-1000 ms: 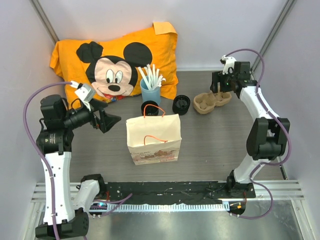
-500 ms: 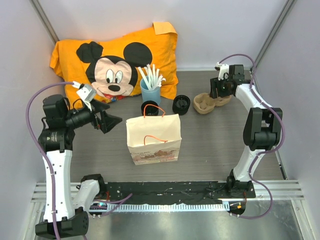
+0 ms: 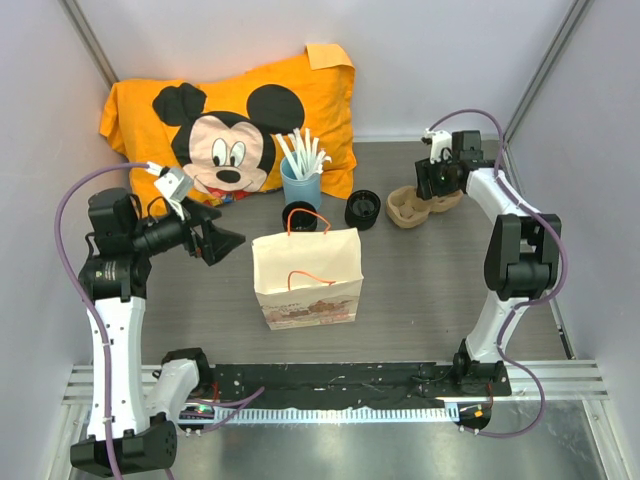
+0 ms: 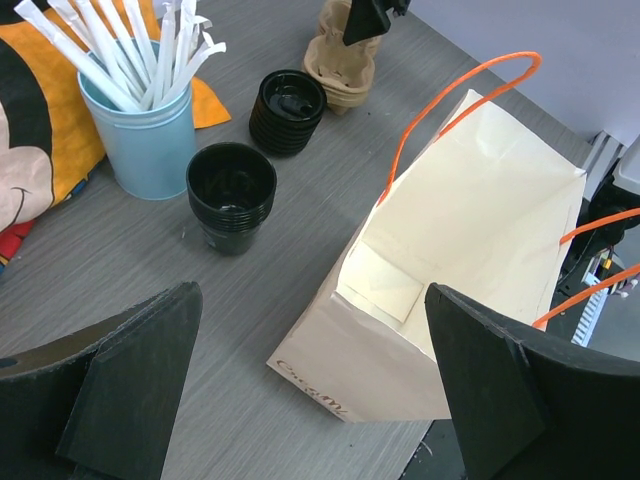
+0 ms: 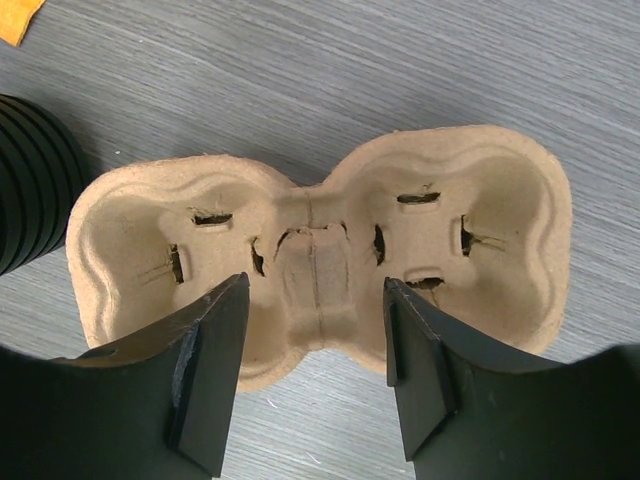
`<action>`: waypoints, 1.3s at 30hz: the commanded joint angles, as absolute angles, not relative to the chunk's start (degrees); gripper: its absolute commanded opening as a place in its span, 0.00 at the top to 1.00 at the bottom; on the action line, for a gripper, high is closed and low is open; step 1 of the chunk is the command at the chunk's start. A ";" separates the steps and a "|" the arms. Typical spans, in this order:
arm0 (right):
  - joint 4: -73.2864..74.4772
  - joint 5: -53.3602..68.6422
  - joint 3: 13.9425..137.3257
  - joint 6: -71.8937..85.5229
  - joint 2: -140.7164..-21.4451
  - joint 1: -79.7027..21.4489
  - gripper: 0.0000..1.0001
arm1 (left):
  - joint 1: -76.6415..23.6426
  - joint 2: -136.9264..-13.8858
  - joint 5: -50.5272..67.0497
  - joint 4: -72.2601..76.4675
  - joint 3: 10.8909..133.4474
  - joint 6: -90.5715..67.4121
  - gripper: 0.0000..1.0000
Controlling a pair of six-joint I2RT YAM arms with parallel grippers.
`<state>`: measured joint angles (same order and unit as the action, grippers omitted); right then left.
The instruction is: Pack the takeout coffee
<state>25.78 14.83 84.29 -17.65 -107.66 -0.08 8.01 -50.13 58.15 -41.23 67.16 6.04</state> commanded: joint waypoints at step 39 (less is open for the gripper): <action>21.01 10.90 80.69 -19.43 -103.81 -2.29 0.47 | 8.61 -49.22 60.38 -37.35 65.48 4.22 0.01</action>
